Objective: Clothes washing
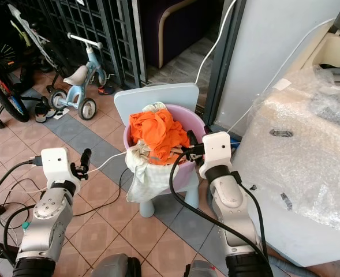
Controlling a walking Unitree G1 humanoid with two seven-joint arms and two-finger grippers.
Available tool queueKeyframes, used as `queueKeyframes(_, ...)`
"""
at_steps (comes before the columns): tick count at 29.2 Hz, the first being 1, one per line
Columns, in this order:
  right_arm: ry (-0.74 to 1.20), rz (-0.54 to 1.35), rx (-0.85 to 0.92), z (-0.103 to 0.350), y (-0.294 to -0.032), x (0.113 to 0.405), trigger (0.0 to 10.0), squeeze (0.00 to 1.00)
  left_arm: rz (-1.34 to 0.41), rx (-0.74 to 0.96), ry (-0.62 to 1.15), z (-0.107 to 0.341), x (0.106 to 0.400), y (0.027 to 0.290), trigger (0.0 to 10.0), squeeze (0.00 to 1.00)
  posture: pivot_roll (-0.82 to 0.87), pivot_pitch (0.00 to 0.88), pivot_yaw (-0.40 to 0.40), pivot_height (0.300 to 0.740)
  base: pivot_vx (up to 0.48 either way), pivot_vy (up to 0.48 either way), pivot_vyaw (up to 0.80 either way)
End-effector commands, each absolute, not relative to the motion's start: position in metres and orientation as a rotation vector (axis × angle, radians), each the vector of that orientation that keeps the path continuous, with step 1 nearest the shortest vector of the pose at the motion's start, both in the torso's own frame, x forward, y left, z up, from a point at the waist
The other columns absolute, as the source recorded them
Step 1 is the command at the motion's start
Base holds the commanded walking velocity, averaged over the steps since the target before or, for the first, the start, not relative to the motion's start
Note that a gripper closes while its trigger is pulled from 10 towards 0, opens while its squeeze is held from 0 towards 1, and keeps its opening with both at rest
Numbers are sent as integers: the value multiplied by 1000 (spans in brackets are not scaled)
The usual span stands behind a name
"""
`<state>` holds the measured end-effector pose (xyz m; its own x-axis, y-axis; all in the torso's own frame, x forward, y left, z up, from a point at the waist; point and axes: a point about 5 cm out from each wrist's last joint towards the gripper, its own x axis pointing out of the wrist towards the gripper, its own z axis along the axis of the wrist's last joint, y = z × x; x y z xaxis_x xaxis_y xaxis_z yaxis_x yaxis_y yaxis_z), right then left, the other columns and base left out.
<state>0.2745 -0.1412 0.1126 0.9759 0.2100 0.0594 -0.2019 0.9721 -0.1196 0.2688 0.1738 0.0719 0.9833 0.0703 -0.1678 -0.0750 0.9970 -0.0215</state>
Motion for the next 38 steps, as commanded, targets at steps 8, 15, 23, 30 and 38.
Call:
queueKeyframes(8,-3,229,-64,100,-133,270,10000,0,48,-29,145,77,268,173,10000,0,-44,87,54,740,223,0,0)
queueKeyframes(15,7,265,-63,99,-127,270,10000,0,46,-30,146,77,268,173,10000,0,-41,90,51,740,407,0,0)
queueKeyframes(23,24,317,-98,97,-121,269,10000,0,37,-35,153,76,268,170,10000,0,-43,88,44,740,410,0,209)
queueKeyframes(30,35,318,-108,97,-122,276,10000,0,36,-41,152,76,269,168,10000,0,-35,91,37,740,428,0,0)
queueKeyframes(38,78,350,-128,90,-116,282,10000,0,52,-44,163,75,270,168,10000,0,-21,86,27,740,87,0,0)
